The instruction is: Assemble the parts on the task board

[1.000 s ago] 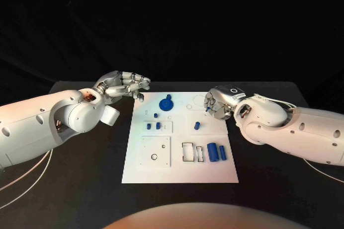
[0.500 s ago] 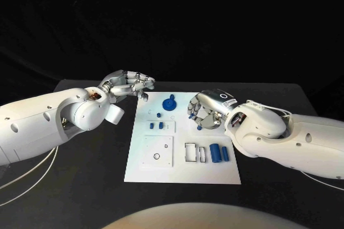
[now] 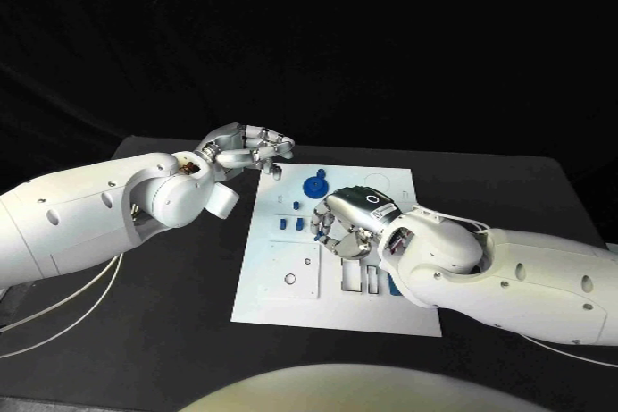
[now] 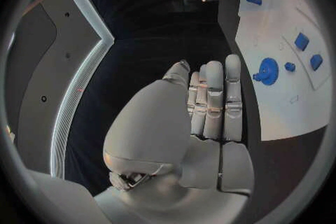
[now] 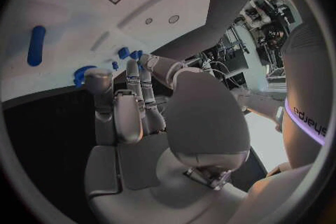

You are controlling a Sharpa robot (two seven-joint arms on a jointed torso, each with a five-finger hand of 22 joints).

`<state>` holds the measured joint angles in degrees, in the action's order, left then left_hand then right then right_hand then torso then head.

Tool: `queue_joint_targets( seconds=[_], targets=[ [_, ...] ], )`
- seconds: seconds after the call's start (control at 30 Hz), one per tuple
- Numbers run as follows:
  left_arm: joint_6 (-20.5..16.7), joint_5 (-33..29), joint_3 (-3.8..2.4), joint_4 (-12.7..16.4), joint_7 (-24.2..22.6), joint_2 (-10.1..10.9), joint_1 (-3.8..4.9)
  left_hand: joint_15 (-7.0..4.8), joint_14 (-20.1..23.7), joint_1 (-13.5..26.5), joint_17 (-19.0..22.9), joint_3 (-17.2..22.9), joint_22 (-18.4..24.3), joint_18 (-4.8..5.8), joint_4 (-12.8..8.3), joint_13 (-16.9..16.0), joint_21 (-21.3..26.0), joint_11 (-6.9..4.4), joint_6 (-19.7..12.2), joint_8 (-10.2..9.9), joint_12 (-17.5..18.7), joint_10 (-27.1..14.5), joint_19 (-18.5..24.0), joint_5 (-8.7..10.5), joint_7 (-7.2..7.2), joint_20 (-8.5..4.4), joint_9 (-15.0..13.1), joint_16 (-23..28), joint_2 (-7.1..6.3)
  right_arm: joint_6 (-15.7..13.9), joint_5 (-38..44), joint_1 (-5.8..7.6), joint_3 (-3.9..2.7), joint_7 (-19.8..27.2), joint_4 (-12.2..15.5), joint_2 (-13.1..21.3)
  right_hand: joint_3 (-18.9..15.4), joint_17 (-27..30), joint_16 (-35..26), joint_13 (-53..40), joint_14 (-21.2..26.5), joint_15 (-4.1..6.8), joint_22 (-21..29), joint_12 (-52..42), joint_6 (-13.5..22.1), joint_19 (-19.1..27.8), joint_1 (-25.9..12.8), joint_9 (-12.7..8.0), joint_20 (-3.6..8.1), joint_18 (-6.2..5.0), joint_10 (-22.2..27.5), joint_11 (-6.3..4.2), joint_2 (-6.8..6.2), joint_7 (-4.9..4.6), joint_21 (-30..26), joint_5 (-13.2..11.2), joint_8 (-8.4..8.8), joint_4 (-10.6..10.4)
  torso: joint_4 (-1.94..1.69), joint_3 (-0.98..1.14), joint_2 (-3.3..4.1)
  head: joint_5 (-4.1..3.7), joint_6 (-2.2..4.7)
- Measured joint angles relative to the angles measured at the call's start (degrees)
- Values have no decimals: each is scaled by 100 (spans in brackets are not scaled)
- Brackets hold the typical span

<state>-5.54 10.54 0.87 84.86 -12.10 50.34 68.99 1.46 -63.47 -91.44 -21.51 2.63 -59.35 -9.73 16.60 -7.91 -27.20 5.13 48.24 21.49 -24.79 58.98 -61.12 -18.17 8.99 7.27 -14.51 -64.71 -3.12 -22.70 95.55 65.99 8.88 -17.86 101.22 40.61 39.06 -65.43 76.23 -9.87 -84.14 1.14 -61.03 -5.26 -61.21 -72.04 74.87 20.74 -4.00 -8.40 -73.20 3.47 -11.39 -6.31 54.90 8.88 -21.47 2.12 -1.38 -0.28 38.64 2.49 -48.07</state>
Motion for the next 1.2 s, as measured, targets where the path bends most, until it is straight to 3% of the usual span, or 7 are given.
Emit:
queue_joint_targets(
  seconds=[0.4,1.2],
  targets=[
    [-1,-32,8,-3,5,-32,1,0,0,0,0,0,1,0,0,6,0,0,0,0,0,0,0,0,0,0,0,0,0,110,-41,-267,20,106,-234,-233,-1,11,0,-19,0,0,0,8,10,0,0,10,0,0,0,0,-1,8,0,35,12,0,5,12,2,136,-63],
    [18,-45,14,-9,44,-41,1,0,0,37,4,15,5,0,16,11,20,0,0,0,0,0,0,0,0,0,4,0,-37,286,-34,-383,33,182,-473,-412,-2,39,0,-20,1,-1,7,23,29,1,-31,25,0,-1,-41,-21,-32,11,0,45,-3,1,3,12,6,208,-155]
  ],
)
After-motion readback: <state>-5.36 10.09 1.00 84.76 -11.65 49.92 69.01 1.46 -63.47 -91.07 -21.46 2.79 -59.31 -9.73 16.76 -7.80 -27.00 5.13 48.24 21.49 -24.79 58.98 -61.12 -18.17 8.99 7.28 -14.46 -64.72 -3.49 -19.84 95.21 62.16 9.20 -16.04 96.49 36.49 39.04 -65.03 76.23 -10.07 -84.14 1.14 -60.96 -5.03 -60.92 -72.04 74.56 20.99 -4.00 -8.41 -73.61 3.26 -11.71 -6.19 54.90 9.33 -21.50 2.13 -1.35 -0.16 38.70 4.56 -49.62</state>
